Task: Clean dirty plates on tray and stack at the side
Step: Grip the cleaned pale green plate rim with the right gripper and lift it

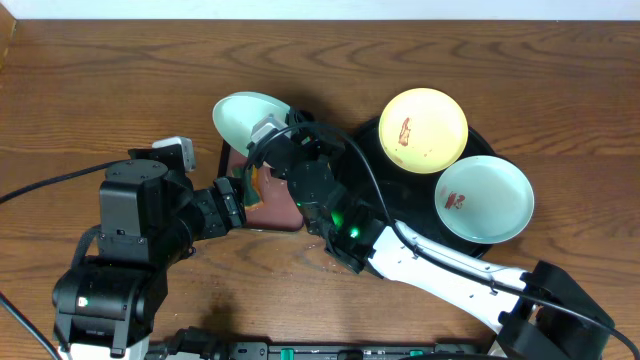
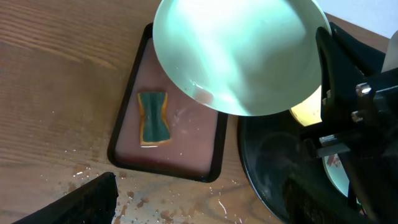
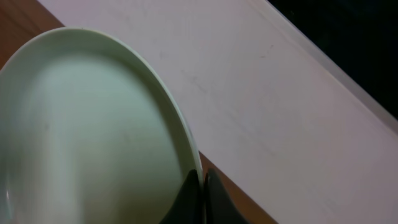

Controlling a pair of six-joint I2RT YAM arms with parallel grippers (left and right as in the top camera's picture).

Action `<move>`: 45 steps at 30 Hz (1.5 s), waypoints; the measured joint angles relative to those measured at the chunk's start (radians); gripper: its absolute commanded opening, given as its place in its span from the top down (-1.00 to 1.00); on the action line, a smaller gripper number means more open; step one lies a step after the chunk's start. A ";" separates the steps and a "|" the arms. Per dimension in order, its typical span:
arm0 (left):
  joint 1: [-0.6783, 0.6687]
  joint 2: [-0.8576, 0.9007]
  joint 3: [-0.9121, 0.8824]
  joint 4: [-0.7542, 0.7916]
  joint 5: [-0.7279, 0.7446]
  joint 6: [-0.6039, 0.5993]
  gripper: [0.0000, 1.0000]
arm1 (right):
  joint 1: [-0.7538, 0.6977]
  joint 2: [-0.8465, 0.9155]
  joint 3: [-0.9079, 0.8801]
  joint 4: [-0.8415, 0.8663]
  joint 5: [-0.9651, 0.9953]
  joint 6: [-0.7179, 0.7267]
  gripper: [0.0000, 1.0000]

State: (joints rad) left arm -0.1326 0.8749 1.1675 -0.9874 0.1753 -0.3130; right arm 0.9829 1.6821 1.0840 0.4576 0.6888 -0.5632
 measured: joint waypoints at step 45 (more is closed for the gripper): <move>0.001 0.000 0.000 -0.001 0.001 0.000 -0.74 | 0.069 -0.008 0.002 0.056 0.189 -0.254 0.98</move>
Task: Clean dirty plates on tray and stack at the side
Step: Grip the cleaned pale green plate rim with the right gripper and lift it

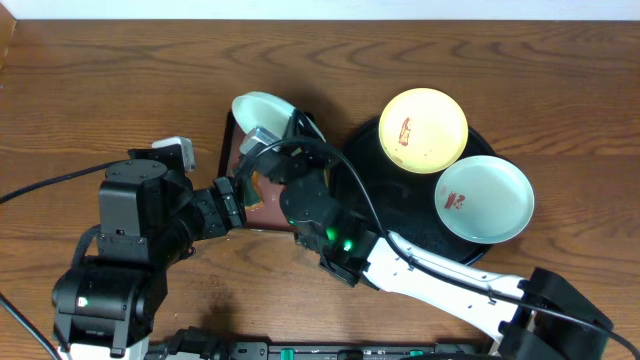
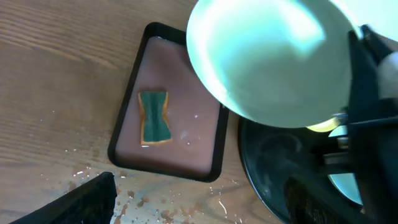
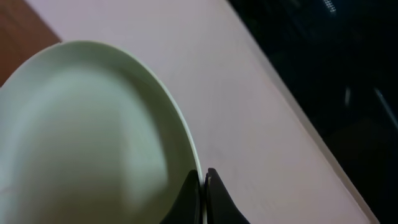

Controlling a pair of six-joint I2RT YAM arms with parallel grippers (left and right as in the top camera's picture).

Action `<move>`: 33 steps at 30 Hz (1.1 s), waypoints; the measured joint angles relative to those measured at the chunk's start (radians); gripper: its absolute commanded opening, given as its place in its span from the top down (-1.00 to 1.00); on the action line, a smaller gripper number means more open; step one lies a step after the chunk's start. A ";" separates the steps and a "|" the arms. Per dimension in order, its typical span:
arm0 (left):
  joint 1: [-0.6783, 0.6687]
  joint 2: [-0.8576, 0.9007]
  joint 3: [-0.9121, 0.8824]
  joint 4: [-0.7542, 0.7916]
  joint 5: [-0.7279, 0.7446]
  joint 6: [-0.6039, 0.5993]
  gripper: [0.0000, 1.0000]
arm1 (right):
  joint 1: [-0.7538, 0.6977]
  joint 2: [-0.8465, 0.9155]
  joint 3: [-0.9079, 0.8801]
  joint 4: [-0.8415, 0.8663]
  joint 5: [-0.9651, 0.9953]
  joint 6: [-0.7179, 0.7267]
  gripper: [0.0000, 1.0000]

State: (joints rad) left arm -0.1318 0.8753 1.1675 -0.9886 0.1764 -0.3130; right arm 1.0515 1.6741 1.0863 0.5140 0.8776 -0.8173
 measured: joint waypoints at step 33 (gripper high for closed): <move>0.000 0.000 0.001 0.035 0.001 0.000 -0.74 | -0.840 -0.515 -0.001 -0.978 -0.853 1.335 0.98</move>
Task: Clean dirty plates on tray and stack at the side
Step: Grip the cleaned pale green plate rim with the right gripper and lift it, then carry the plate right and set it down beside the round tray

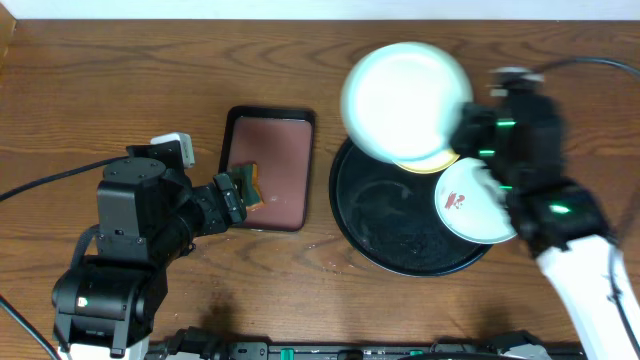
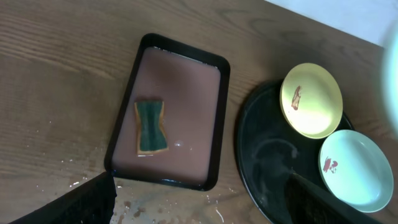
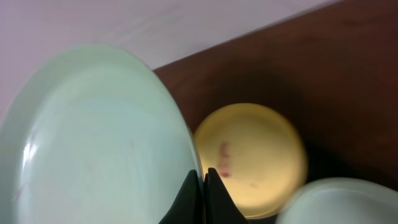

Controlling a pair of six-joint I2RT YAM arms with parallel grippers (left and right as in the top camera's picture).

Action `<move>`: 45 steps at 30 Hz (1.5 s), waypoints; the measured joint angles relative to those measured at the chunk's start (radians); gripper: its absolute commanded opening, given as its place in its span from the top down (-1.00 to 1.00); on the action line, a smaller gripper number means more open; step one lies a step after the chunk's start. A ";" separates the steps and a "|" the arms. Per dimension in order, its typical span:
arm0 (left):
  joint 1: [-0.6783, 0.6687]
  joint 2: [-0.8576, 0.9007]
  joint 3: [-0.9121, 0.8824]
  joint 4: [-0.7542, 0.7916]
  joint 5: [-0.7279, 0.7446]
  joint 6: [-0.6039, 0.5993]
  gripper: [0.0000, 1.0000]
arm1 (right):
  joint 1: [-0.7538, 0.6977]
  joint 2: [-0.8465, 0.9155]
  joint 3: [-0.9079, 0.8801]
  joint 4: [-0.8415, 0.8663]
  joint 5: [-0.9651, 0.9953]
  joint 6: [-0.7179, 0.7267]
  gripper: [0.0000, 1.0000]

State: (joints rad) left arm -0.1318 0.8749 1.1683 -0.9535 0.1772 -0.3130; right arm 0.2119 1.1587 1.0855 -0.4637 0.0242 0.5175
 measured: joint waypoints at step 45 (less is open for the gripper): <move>0.000 0.068 0.000 0.008 0.000 0.000 -0.75 | -0.937 0.341 0.002 -0.243 -0.378 -0.193 -0.09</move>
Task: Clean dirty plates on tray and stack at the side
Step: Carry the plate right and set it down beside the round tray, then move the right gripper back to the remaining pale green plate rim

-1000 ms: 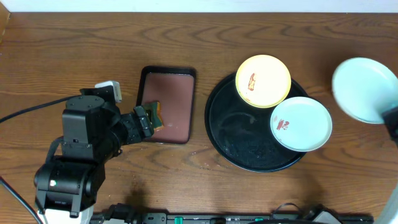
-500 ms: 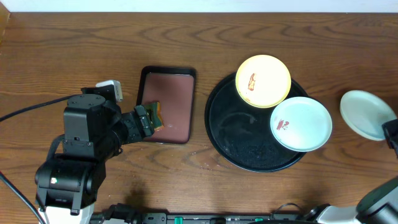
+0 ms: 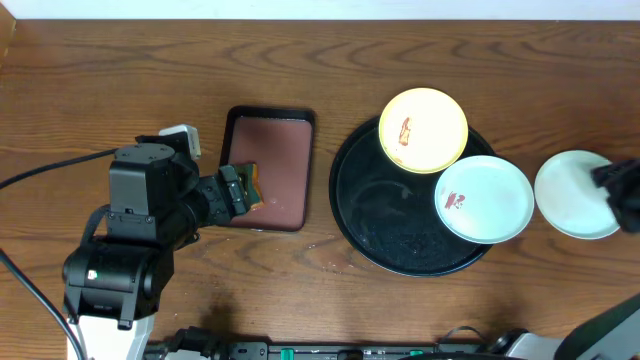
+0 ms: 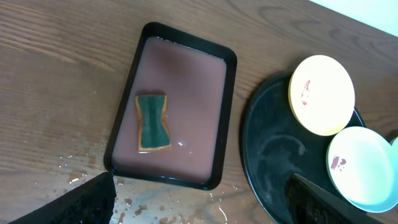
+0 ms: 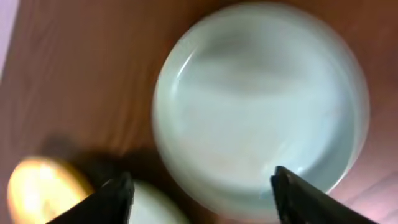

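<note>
A clean mint plate (image 3: 573, 195) (image 5: 261, 106) lies flat on the wood, just right of the round black tray (image 3: 385, 250) (image 4: 280, 155). My right gripper (image 3: 612, 186) (image 5: 202, 199) hovers above it, open and holding nothing. On the round tray sit a yellow plate (image 3: 423, 130) (image 4: 321, 94) and a mint plate (image 3: 485, 200) (image 4: 364, 165), each with a red smear. My left gripper (image 3: 238, 190) (image 4: 199, 205) is open over the near edge of the wash tray.
A rectangular black wash tray (image 3: 232, 135) (image 4: 124, 124) of reddish water holds a green and orange sponge (image 3: 252, 185) (image 4: 152, 121). Water drops lie on the wood in front of it. The right arm reaches in from the table's right edge.
The right gripper was shut on the clean mint plate's rim above the round tray. Now the plate lies on the table right of that tray and the gripper is open over it.
The right gripper held the mint plate by its rim over the far end of the wash tray, and stayed there a moment later. Then it held the plate above the round tray. The plate now lies released on the wood at the right. The left gripper stayed open.
</note>
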Controlling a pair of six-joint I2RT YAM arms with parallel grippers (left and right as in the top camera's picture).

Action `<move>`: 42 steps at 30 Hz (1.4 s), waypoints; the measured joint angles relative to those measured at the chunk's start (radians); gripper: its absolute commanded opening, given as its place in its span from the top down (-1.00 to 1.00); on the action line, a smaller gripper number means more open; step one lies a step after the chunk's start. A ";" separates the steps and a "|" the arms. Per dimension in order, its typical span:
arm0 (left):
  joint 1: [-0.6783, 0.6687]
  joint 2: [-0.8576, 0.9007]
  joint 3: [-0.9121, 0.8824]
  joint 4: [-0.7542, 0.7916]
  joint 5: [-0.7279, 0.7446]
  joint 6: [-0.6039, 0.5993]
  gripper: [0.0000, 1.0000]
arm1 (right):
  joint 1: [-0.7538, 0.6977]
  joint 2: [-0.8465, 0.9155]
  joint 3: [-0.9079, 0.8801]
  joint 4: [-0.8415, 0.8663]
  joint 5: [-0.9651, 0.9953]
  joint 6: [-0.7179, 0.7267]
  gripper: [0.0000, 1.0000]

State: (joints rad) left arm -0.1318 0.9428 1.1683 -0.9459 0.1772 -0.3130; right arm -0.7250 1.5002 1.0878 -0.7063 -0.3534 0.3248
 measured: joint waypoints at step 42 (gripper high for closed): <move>0.000 0.004 0.000 0.000 0.000 0.000 -0.75 | 0.561 -0.278 -0.291 -0.209 0.119 -0.046 0.97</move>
State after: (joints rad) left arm -0.1318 0.9466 1.1683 -0.9459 0.1776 -0.3130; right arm -0.1642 1.2221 0.7963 -0.9154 -0.2340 0.2787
